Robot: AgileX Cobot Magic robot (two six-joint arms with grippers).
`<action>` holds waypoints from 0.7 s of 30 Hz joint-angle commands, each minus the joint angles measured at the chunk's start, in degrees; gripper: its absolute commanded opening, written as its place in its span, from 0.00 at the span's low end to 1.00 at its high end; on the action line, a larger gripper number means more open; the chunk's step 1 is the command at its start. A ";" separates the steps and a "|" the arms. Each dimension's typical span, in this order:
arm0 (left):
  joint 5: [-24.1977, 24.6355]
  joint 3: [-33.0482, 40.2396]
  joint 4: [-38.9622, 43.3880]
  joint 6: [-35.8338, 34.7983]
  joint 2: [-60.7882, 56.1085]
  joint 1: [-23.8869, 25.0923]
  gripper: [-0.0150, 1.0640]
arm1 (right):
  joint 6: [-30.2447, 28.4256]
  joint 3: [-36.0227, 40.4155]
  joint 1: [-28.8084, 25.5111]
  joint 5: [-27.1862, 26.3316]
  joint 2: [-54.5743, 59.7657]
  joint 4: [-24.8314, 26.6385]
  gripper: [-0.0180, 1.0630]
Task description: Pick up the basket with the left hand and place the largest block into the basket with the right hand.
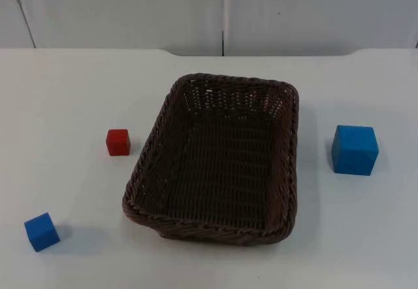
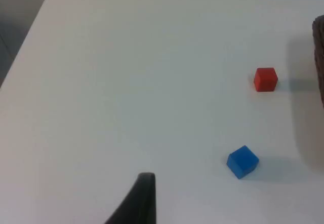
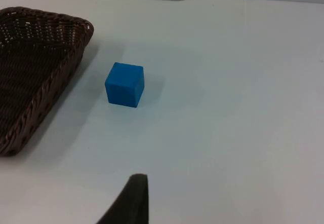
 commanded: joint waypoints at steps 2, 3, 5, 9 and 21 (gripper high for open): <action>1.00 -1.62 -0.66 -0.16 -0.17 0.25 0.99 | -0.66 0.01 -0.12 -0.37 -0.18 0.04 0.99; 1.28 -2.50 -1.14 -0.16 -0.07 0.25 0.99 | -0.66 0.01 -0.12 -0.37 -0.18 0.04 0.99; 1.41 -2.98 -1.45 -0.16 0.39 0.25 0.99 | -0.66 0.01 -0.12 -0.37 -0.18 0.04 0.99; 1.54 -4.93 -3.07 -0.16 2.26 0.25 0.99 | -0.66 0.01 -0.12 -0.37 -0.18 0.04 0.99; 2.16 -5.99 -7.30 -0.16 4.57 0.25 0.99 | -0.66 0.01 -0.12 -0.37 -0.18 0.04 0.99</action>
